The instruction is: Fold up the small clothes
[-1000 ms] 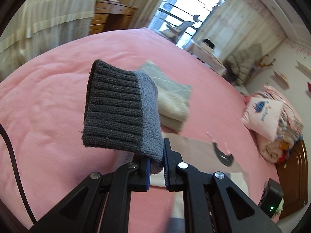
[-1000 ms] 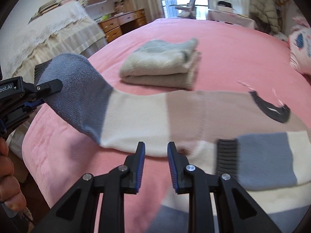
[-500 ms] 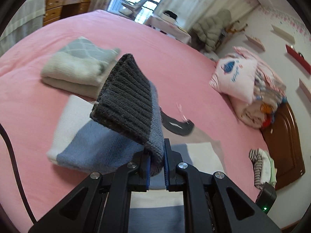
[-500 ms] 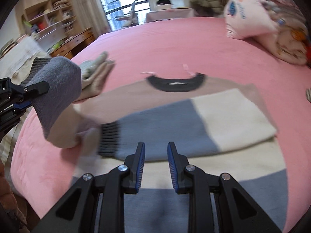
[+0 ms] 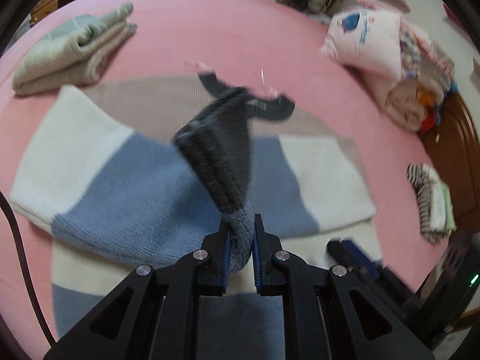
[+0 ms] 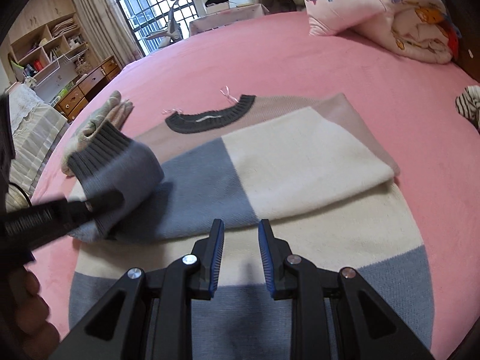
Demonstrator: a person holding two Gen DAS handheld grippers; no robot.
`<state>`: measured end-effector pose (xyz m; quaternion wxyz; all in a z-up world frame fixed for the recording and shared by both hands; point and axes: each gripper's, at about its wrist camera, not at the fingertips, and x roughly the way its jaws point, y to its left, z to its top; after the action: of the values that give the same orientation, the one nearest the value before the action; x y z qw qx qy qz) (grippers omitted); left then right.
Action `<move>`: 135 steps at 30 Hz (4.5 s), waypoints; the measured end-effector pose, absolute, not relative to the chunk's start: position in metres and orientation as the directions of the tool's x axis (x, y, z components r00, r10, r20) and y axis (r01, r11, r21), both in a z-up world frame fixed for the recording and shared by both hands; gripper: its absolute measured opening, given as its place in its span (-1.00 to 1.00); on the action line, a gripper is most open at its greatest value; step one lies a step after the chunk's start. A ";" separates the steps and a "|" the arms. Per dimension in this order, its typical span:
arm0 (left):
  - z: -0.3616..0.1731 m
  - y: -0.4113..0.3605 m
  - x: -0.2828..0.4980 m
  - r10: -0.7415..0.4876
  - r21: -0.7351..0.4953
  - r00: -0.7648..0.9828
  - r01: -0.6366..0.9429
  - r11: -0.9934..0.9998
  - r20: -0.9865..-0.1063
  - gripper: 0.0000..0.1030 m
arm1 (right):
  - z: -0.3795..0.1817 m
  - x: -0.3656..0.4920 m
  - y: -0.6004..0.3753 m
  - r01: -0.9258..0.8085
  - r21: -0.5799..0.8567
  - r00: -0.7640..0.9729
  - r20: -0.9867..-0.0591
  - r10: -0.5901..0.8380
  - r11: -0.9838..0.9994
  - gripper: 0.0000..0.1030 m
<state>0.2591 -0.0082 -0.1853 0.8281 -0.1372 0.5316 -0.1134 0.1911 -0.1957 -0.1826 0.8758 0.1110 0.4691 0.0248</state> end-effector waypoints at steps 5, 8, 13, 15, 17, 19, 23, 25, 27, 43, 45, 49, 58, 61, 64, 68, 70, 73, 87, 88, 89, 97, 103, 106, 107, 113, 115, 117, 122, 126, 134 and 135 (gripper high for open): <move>-0.204 -0.005 0.245 -0.344 -0.353 0.358 0.041 0.935 -0.868 -0.59 | -0.190 0.193 -0.198 0.062 0.224 0.548 -0.822 0.154 0.973 -0.54; -0.209 0.004 0.235 -0.350 -0.361 0.348 0.033 0.932 -0.870 -0.53 | -0.191 0.193 -0.196 0.057 0.225 0.545 -0.823 0.158 0.973 -0.54; -0.199 0.018 0.221 -0.362 -0.367 0.362 0.058 0.928 -0.859 -0.26 | -0.188 0.192 -0.195 0.049 0.239 0.546 -0.819 0.174 0.970 -0.54; -0.187 0.022 0.218 -0.356 -0.356 0.385 0.074 0.931 -0.851 -0.16 | -0.186 0.192 -0.194 0.044 0.244 0.549 -0.816 0.181 0.969 -0.54; -0.174 0.024 0.213 -0.329 -0.318 0.421 0.100 0.943 -0.845 -0.16 | -0.181 0.191 -0.193 0.035 0.257 0.551 -0.812 0.196 0.966 -0.47; -0.163 0.029 0.207 -0.279 -0.256 0.467 0.112 0.960 -0.839 -0.16 | -0.174 0.189 -0.192 0.024 0.269 0.560 -0.801 0.210 0.963 -0.31; -0.142 0.052 0.193 -0.147 -0.112 0.568 0.097 0.989 -0.810 -0.14 | -0.157 0.187 -0.193 0.013 0.279 0.589 -0.778 0.218 0.960 -0.04; -0.136 0.069 0.188 -0.088 -0.062 0.600 0.065 0.996 -0.795 -0.04 | -0.151 0.189 -0.196 0.016 0.293 0.596 -0.770 0.226 0.956 -0.02; -0.134 0.091 0.185 -0.029 -0.022 0.622 0.018 1.000 -0.782 0.11 | -0.150 0.191 -0.201 0.022 0.305 0.597 -0.768 0.232 0.952 -0.02; -0.189 0.188 0.198 0.048 -0.066 0.538 -0.190 0.980 -0.841 0.12 | -0.219 0.229 -0.171 -0.029 0.310 0.423 -0.857 0.293 0.950 -0.01; -0.193 0.191 0.199 0.033 -0.081 0.529 -0.191 0.978 -0.848 0.12 | -0.220 0.229 -0.165 -0.046 0.292 0.431 -0.857 0.283 0.955 0.02; -0.204 0.194 0.203 0.003 -0.115 0.512 -0.198 0.973 -0.859 0.12 | -0.211 0.224 -0.162 -0.088 0.304 0.442 -0.841 0.311 0.949 -0.66; -0.212 0.182 0.218 -0.038 -0.148 0.500 -0.181 0.972 -0.865 0.12 | -0.109 0.241 -0.149 -0.184 0.257 0.614 -0.724 0.314 0.949 -0.71; -0.212 0.175 0.226 -0.053 -0.162 0.502 -0.175 0.971 -0.863 0.12 | -0.079 0.252 -0.138 -0.209 0.192 0.663 -0.693 0.283 0.959 -0.72; -0.213 0.168 0.238 -0.048 -0.163 0.507 -0.184 0.969 -0.861 0.12 | -0.061 0.263 -0.131 -0.210 0.141 0.693 -0.677 0.249 0.968 -0.72; -0.215 0.171 0.253 -0.039 -0.177 0.505 -0.227 0.958 -0.862 0.12 | -0.053 0.268 -0.130 -0.160 0.049 0.725 -0.672 0.151 0.986 -0.72; -0.217 0.173 0.260 -0.042 -0.191 0.502 -0.251 0.949 -0.864 0.12 | -0.055 0.271 -0.136 -0.115 0.009 0.735 -0.672 0.091 0.993 -0.72; -0.221 0.173 0.269 -0.068 -0.224 0.495 -0.264 0.938 -0.866 0.12 | -0.060 0.277 -0.156 -0.042 -0.028 0.738 -0.675 0.012 0.999 -0.72; -0.216 0.142 0.305 -0.135 -0.305 0.476 -0.300 0.904 -0.869 0.11 | -0.076 0.285 -0.187 -0.024 0.092 0.686 -0.723 0.083 0.995 -0.72; -0.218 0.141 0.305 -0.096 -0.262 0.463 -0.311 0.913 -0.881 -0.05 | -0.076 0.284 -0.187 -0.020 0.091 0.685 -0.724 0.080 0.996 -0.72; -0.222 0.141 0.305 -0.069 -0.233 0.454 -0.317 0.919 -0.888 -0.37 | -0.078 0.284 -0.189 -0.012 0.087 0.682 -0.727 0.072 0.996 -0.72; -0.234 0.144 0.297 -0.030 -0.178 0.450 -0.290 0.940 -0.893 -0.50 | -0.122 0.288 -0.229 0.081 0.118 0.573 -0.818 0.051 0.990 -0.72; -0.237 0.147 0.289 -0.036 -0.187 0.456 -0.290 0.939 -0.889 -0.50 | -0.188 0.293 -0.258 0.136 0.228 0.440 -0.886 0.147 0.964 -0.72; -0.238 0.149 0.288 -0.038 -0.184 0.456 -0.280 0.942 -0.889 -0.50 | -0.207 0.293 -0.267 0.144 0.262 0.414 -0.892 0.182 0.954 -0.71; -0.238 0.151 0.287 -0.039 -0.183 0.457 -0.275 0.944 -0.888 -0.50 | -0.211 0.292 -0.268 0.145 0.260 0.414 -0.892 0.180 0.955 -0.68; -0.242 0.149 0.281 -0.039 -0.173 0.458 -0.255 0.951 -0.888 -0.49 | -0.217 0.293 -0.263 0.128 0.183 0.420 -0.900 0.114 0.975 -0.61; -0.243 0.148 0.281 -0.041 -0.171 0.455 -0.248 0.954 -0.889 -0.46 | -0.216 0.292 -0.260 0.119 0.153 0.421 -0.903 0.089 0.981 -0.58; -0.242 0.148 0.281 -0.049 -0.174 0.453 -0.239 0.955 -0.890 -0.41 | -0.214 0.292 -0.259 0.115 0.140 0.421 -0.904 0.080 0.983 -0.49; -0.230 0.153 0.270 -0.047 -0.159 0.465 -0.206 0.965 -0.884 -0.13 | -0.206 0.282 -0.267 0.128 0.172 0.435 -0.895 0.101 0.977 -0.25; -0.216 0.148 0.255 -0.016 -0.109 0.471 -0.171 0.979 -0.882 -0.14 | -0.191 0.266 -0.267 0.128 0.123 0.487 -0.872 0.046 0.984 -0.25; -0.170 0.134 0.262 -0.040 -0.113 0.564 -0.094 0.989 -0.825 -0.14 | -0.155 0.257 -0.227 -0.019 0.023 0.587 -0.809 0.030 1.000 -0.42; -0.166 0.130 0.269 -0.057 -0.129 0.571 -0.085 0.988 -0.819 -0.14 | -0.154 0.260 -0.219 -0.038 0.026 0.588 -0.808 0.043 0.999 -0.43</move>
<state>0.2685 0.1302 -0.1663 0.8830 -0.0771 0.4629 0.0079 0.2602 -0.2194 -0.1536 0.8911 0.0028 0.4532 0.0229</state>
